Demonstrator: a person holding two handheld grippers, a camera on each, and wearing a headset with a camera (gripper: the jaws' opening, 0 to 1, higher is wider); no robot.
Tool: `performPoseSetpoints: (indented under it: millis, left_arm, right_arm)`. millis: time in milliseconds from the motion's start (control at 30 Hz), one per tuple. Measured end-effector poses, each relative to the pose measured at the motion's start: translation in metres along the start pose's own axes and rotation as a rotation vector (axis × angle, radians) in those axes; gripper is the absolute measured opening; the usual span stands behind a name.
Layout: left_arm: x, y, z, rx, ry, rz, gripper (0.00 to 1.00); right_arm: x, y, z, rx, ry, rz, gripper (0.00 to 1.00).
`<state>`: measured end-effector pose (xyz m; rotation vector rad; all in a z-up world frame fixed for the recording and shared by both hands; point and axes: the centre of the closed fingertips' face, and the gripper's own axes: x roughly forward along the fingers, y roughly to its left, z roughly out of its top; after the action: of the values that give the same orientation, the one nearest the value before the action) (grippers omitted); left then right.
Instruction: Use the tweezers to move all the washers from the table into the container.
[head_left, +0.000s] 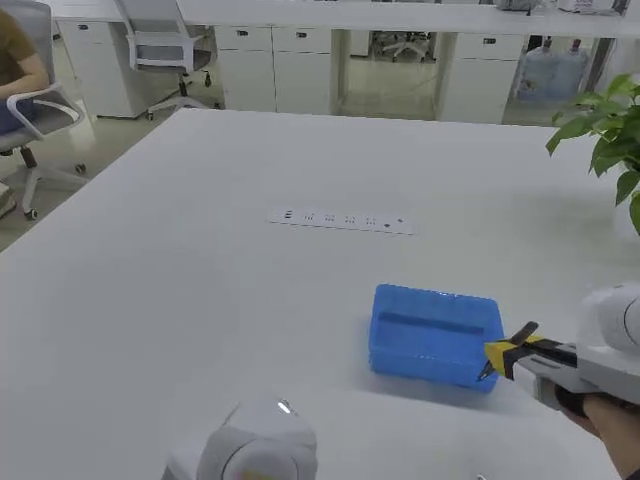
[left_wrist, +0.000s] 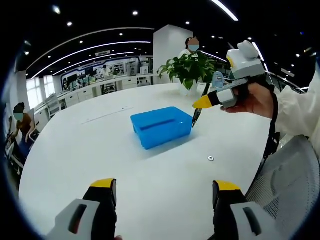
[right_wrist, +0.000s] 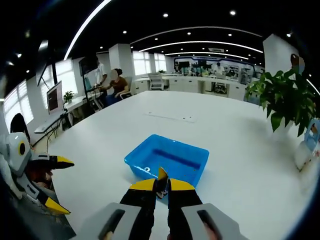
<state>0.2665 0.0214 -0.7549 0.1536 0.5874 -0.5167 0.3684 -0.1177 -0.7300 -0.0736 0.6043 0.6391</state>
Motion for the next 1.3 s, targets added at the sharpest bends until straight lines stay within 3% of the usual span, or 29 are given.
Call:
performPoseSetpoints:
  millis: [267,567,800,1300]
  left_arm:
    - [-0.002,0.000,0.006,-0.009,-0.027,-0.003,0.83]
    - [-0.005,0.002,0.012,-0.018,-0.056,0.007,0.84]
    - [-0.004,0.002,0.011,-0.018,-0.055,0.007,0.83]
    - [-0.004,0.001,0.010,-0.005,-0.045,0.007,0.83]
  right_arm:
    - [-0.002,0.013,-0.033,0.008,0.086,0.042,0.05]
    - [-0.010,0.025,-0.054,-0.034,0.149,0.059,0.05]
    - [-0.009,0.027,-0.063,-0.022,0.164,0.060,0.05]
    - [-0.015,0.028,-0.066,-0.020,0.161,0.058,0.05]
